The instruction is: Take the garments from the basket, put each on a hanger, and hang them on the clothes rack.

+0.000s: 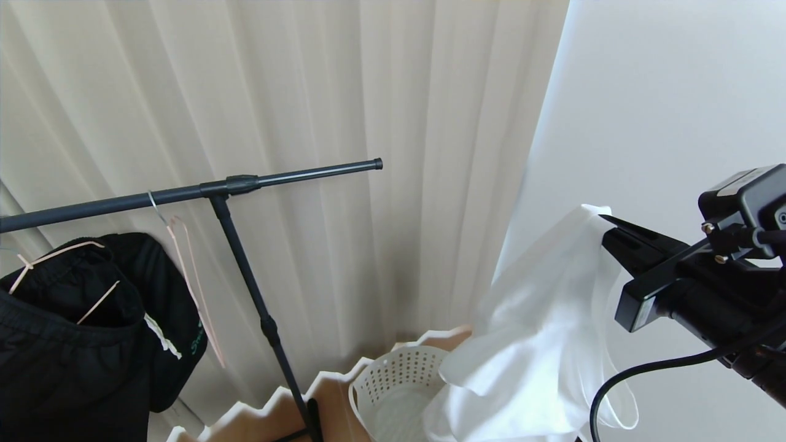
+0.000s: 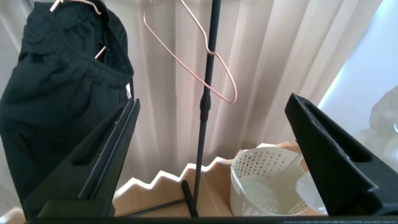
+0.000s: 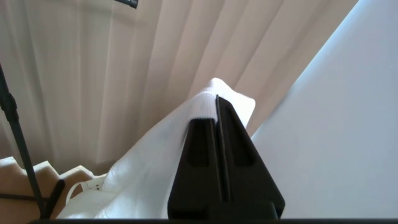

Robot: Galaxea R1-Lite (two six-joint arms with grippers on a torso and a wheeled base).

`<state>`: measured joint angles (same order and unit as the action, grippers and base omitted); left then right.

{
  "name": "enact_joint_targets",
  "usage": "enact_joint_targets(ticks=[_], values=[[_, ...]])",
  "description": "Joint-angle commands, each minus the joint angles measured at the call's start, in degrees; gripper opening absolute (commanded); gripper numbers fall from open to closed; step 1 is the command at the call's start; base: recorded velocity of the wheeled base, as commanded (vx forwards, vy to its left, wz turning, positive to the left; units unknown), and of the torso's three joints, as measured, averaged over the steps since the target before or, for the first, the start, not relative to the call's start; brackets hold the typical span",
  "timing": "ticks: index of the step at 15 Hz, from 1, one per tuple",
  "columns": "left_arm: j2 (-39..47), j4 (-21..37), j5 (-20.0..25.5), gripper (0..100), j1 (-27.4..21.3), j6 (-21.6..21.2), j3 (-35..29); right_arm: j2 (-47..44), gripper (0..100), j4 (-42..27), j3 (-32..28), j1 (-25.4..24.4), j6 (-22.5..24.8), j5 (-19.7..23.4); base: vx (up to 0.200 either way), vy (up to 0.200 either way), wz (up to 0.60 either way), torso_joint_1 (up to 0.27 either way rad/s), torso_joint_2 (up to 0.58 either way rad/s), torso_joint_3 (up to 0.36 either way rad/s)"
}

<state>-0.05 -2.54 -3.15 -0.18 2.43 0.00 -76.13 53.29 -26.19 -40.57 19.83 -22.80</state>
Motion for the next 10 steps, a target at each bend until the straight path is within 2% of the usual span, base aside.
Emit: enact_joint_targets(ticks=[1,3,7,10], values=[[0.0,0.0,-0.1,100,0.0,0.0,0.0,-0.3,0,0.1,0.4,0.0,0.0,0.1,0.0,0.0,0.0,0.168,-0.35,-0.198],[0.0,0.0,0.0,100,0.0,-0.1,0.0,0.1,0,0.2,1.2,0.0,0.3,0.2,0.0,0.0,0.0,0.11,-0.26,-0.122],[0.0,0.0,0.0,100,0.0,-0.1,0.0,1.6,0,0.3,1.0,0.0,0.5,0.2,0.0,0.0,0.0,0.0,0.0,0.0],[0.0,-0.1,0.1,100,0.0,-0.3,0.0,2.4,0,0.1,0.9,0.5,0.6,0.3,0.0,0.0,0.6,0.002,0.0,0.001]])
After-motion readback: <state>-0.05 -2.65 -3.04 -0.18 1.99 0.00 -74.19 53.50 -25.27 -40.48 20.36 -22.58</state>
